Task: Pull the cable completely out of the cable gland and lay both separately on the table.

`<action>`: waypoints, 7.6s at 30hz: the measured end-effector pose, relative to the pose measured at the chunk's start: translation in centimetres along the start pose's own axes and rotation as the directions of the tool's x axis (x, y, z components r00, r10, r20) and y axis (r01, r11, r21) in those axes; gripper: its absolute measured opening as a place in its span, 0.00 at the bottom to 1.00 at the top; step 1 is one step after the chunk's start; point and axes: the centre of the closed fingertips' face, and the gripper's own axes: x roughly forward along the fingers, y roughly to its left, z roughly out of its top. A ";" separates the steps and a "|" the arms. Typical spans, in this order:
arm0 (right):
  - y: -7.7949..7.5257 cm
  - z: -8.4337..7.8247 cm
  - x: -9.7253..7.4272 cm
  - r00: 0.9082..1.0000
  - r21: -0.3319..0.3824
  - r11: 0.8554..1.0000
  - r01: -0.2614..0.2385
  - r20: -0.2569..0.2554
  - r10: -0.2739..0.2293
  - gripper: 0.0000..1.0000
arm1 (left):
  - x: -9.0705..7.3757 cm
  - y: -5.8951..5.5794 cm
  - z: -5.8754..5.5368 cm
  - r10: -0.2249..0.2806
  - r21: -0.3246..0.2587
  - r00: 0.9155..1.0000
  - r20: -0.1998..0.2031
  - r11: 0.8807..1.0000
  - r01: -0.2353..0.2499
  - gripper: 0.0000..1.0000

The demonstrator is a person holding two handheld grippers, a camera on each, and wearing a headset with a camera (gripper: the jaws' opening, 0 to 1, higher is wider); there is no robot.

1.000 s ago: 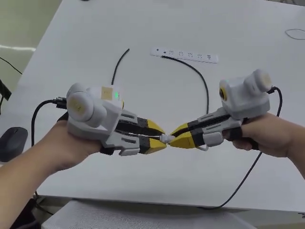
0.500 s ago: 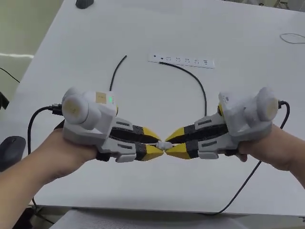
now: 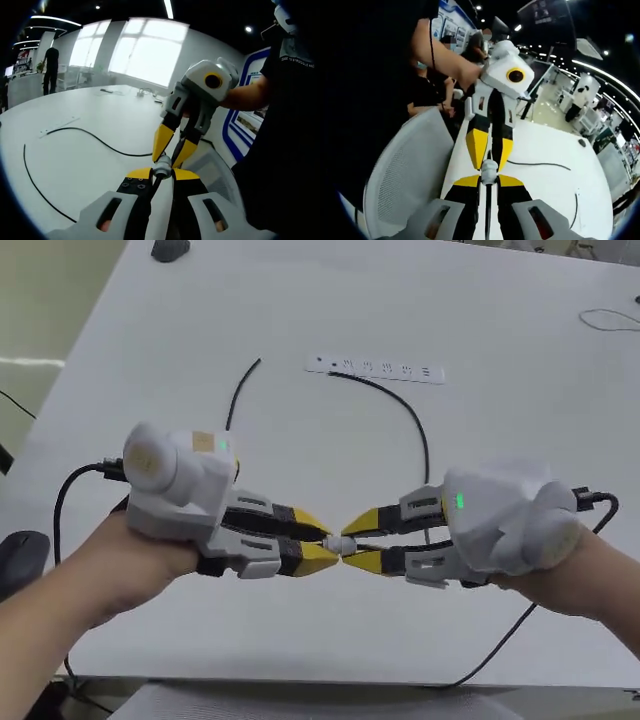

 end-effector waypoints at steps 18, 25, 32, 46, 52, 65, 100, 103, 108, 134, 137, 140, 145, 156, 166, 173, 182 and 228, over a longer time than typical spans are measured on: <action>0.0 -0.1 0.2 0.999 0.007 1.000 0.028 -0.018 -0.027 0.08 | 0.1 -0.1 -0.5 -0.010 -0.037 1.000 0.005 0.999 0.010 0.15; -0.3 0.5 -0.2 0.999 0.160 0.987 -0.004 0.044 -0.003 0.11 | 0.0 -0.2 -0.5 -0.006 -0.001 1.000 0.003 1.000 0.006 0.15; -0.7 0.5 -1.0 0.986 0.476 0.869 -0.134 0.155 0.067 0.16 | 0.1 -0.3 -0.6 -0.004 0.045 1.000 0.003 0.999 0.004 0.15; -0.3 0.0 -0.4 0.911 0.742 0.529 -0.412 0.355 0.211 0.14 | 0.0 -0.5 -0.4 0.000 0.117 1.000 0.005 0.993 -0.001 0.15; 0.4 0.0 -0.1 0.902 0.749 0.502 -0.432 0.367 0.229 0.13 | 0.1 -0.5 -0.6 0.004 0.119 1.000 -0.001 0.993 -0.003 0.15; 0.6 0.5 -0.3 0.906 0.693 0.588 -0.418 0.366 0.213 0.08 | 0.1 -0.4 -0.6 0.006 0.098 1.000 -0.010 0.995 -0.005 0.14; 1.2 0.5 1.2 0.994 -0.091 0.992 0.082 -0.059 -0.088 0.08 | -0.9 -0.6 -1.4 -0.016 -0.087 1.000 0.015 0.996 0.017 0.15; 1.2 0.7 1.2 0.994 -0.089 0.992 0.085 -0.056 -0.091 0.08 | -1.1 -0.7 -1.4 -0.022 -0.087 1.000 0.017 0.996 0.023 0.15; 1.3 0.9 1.5 0.993 -0.044 0.995 0.091 -0.067 -0.094 0.08 | -1.3 -0.8 -1.6 -0.023 -0.070 1.000 0.012 0.997 0.024 0.15; 0.0 -2.2 -0.8 0.904 0.242 0.881 0.407 -0.243 -0.351 0.10 | -1.8 -0.7 -0.7 0.025 0.174 1.000 0.015 0.984 -0.027 0.15; -0.2 -2.0 -0.6 0.893 0.248 0.865 0.437 -0.234 -0.384 0.10 | -1.7 -0.6 -0.7 0.027 0.171 1.000 0.005 0.985 -0.027 0.15; -0.2 -1.4 -0.4 0.889 0.219 0.869 0.445 -0.226 -0.398 0.09 | -1.7 -0.5 -0.7 0.033 0.174 0.999 -0.002 0.984 -0.033 0.15; 0.0 -0.9 -0.1 0.902 0.178 0.894 0.412 -0.219 -0.372 0.08 | -1.2 -0.5 -0.6 0.039 0.158 0.999 -0.003 0.987 -0.038 0.15; -0.3 -0.8 -0.1 0.912 0.102 0.919 0.382 -0.205 -0.356 0.00 | -1.0 -0.3 -0.1 0.059 0.159 0.998 -0.006 0.986 -0.057 0.15; -1.0 -1.5 -0.2 0.920 0.132 0.919 0.371 -0.187 -0.344 0.00 | -0.7 0.3 0.0 0.086 0.133 0.996 0.001 0.987 -0.085 0.15; -1.4 -2.9 -0.5 0.921 0.158 0.916 0.368 -0.193 -0.337 0.00 | -0.1 0.8 -0.1 0.110 0.114 0.994 -0.007 0.988 -0.108 0.15; -2.8 -6.0 -2.1 0.907 0.263 0.874 0.409 -0.217 -0.360 0.00 | 0.4 1.5 0.7 0.129 0.081 0.992 0.013 0.988 -0.129 0.15; -0.5 -12.1 -4.5 0.793 0.581 0.544 0.606 -0.388 -0.469 0.06 | 0.4 0.8 0.7 0.146 0.103 0.989 0.024 0.984 -0.148 0.15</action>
